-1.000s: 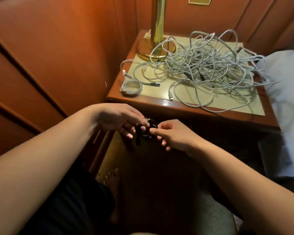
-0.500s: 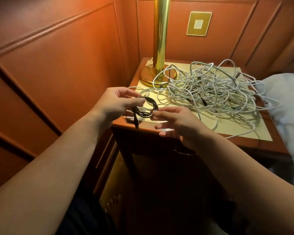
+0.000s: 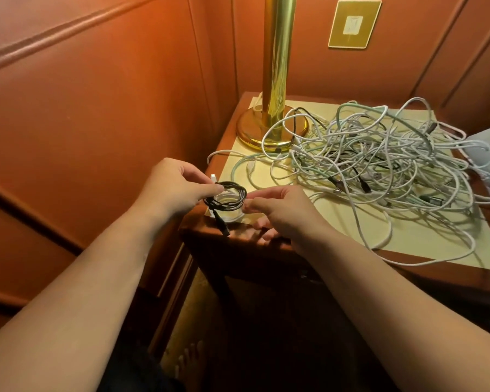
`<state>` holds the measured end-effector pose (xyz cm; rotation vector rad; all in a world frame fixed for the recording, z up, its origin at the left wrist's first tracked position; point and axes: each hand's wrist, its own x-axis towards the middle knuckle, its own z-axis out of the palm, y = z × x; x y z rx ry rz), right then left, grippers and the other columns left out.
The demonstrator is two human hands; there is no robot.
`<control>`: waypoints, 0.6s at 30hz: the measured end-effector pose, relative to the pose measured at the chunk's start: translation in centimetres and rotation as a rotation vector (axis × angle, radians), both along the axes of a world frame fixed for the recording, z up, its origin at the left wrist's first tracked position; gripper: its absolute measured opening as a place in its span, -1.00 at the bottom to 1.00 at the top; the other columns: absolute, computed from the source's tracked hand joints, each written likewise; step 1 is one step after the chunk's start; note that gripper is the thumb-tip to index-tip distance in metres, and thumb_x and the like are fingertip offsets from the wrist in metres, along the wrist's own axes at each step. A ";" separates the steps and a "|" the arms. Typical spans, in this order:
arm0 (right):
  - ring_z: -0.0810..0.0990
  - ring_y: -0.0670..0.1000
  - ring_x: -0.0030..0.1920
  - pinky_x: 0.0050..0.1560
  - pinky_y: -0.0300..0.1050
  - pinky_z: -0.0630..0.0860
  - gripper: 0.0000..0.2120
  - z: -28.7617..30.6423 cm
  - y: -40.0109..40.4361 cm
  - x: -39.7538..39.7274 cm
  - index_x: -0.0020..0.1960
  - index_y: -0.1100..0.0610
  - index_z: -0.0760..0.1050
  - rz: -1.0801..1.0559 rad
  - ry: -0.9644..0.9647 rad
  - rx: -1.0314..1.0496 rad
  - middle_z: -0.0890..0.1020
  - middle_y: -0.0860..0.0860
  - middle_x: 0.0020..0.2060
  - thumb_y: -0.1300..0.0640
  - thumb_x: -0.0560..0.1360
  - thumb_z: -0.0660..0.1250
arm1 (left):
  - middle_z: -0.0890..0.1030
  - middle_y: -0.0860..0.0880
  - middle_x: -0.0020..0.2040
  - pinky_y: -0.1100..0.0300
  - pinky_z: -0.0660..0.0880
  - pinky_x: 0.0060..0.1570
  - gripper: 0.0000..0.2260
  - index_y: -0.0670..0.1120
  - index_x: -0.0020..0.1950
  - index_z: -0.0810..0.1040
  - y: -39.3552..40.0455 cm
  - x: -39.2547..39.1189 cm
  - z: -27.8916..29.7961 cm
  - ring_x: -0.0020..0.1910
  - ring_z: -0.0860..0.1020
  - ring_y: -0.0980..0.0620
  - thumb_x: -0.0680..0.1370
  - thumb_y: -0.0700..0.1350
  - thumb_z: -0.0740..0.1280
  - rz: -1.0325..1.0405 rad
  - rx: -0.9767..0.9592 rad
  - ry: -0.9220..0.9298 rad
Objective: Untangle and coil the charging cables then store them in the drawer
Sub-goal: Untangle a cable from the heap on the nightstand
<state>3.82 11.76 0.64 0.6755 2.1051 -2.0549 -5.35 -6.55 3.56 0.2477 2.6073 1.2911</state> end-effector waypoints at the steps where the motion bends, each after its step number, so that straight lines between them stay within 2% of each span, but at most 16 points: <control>1: 0.62 -0.02 -0.38 -0.46 -0.15 0.53 -0.90 -0.2 -0.1 -0.1 0.03 0.12 0.71 0.010 -0.002 0.051 0.75 0.11 -0.07 0.23 0.52 0.50 | 0.71 0.01 -0.24 0.23 0.40 -0.36 -0.83 -0.01 -0.16 0.74 -0.1 -0.2 -0.1 -0.29 0.58 0.06 0.37 0.02 0.65 -0.010 -0.056 0.010; 3: 0.63 -0.03 -0.37 -0.43 -0.13 0.54 -0.90 -0.4 -0.1 -0.2 0.03 0.11 0.70 0.018 0.007 0.090 0.75 0.08 -0.10 0.22 0.52 0.49 | 0.70 0.03 -0.22 0.23 0.40 -0.36 -0.78 0.01 -0.13 0.73 -0.3 -0.2 -0.3 -0.26 0.60 0.06 0.37 0.09 0.64 -0.048 -0.146 0.011; 6: 0.61 -0.05 -0.41 -0.46 -0.14 0.55 -0.90 -0.2 0.1 0.3 0.08 0.13 0.68 0.011 0.022 0.053 0.75 0.07 -0.14 0.18 0.57 0.44 | 0.71 0.02 -0.18 0.16 0.50 -0.29 -0.74 0.01 -0.12 0.71 -0.4 -0.1 -0.3 -0.18 0.65 0.01 0.38 0.15 0.61 -0.048 -0.148 0.011; 10: 0.58 -0.03 -0.43 -0.50 -0.17 0.49 -0.91 1.1 1.7 1.5 0.07 0.15 0.66 -0.025 0.060 0.054 0.75 0.08 -0.17 0.16 0.60 0.41 | 0.65 0.06 -0.20 0.24 0.38 -0.33 -0.77 0.01 -0.10 0.65 0.1 0.8 0.5 -0.20 0.57 0.14 0.46 0.14 0.55 0.032 -0.220 0.283; 16: 0.59 -0.05 -0.41 -0.41 -0.12 0.53 -0.95 2.2 5.1 4.3 0.04 0.10 0.66 -0.026 0.122 0.234 0.75 0.05 -0.22 0.15 0.59 0.43 | 0.62 0.06 -0.13 0.30 0.40 -0.29 -0.82 -0.01 -0.02 0.64 1.9 1.8 0.9 -0.17 0.53 0.15 0.50 0.05 0.52 -0.038 -0.191 0.447; 18: 0.61 -0.11 -0.41 -0.37 -0.12 0.57 -0.96 2.0 5.9 4.8 0.03 0.04 0.66 -0.009 0.146 0.375 0.75 0.01 -0.23 0.14 0.58 0.46 | 0.62 0.05 -0.09 0.20 0.50 -0.21 -0.83 -0.02 0.01 0.65 2.9 2.1 1.0 -0.15 0.53 0.10 0.52 0.03 0.51 -0.116 -0.181 0.498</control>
